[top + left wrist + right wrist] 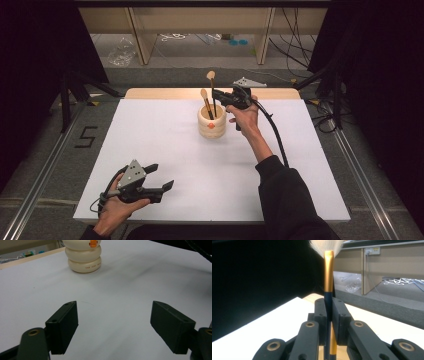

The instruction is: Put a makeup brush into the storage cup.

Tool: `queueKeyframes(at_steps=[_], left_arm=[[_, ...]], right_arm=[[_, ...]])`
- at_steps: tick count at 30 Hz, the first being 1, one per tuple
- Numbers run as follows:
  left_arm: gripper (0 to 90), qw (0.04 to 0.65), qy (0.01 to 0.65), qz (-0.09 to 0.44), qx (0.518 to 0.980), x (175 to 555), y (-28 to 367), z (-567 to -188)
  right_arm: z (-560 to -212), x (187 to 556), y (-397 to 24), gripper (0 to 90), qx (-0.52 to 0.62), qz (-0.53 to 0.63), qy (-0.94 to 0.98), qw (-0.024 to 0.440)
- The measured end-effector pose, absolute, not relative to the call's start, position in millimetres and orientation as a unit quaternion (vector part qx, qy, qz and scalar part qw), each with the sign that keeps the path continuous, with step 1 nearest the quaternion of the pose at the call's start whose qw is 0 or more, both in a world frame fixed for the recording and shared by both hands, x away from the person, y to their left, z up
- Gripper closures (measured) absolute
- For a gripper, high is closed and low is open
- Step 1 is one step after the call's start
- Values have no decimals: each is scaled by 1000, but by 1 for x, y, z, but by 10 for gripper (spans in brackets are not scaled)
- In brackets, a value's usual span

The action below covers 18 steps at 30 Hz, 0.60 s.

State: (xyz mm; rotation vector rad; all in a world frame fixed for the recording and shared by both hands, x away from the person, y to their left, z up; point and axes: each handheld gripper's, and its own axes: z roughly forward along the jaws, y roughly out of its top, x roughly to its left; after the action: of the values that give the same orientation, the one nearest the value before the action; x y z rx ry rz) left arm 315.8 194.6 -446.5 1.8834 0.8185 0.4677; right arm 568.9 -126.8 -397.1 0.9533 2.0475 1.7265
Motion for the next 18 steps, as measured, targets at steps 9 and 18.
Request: queueKeyframes(at_steps=[9,18], left_arm=[[220,495,349,191,772,315,194,-447],[219,494,349,190,774,315,194,-447]], right_arm=[[-405,569,-128,832,332,598,714,150],[-415,569,-127,832,333,598,714,146]])
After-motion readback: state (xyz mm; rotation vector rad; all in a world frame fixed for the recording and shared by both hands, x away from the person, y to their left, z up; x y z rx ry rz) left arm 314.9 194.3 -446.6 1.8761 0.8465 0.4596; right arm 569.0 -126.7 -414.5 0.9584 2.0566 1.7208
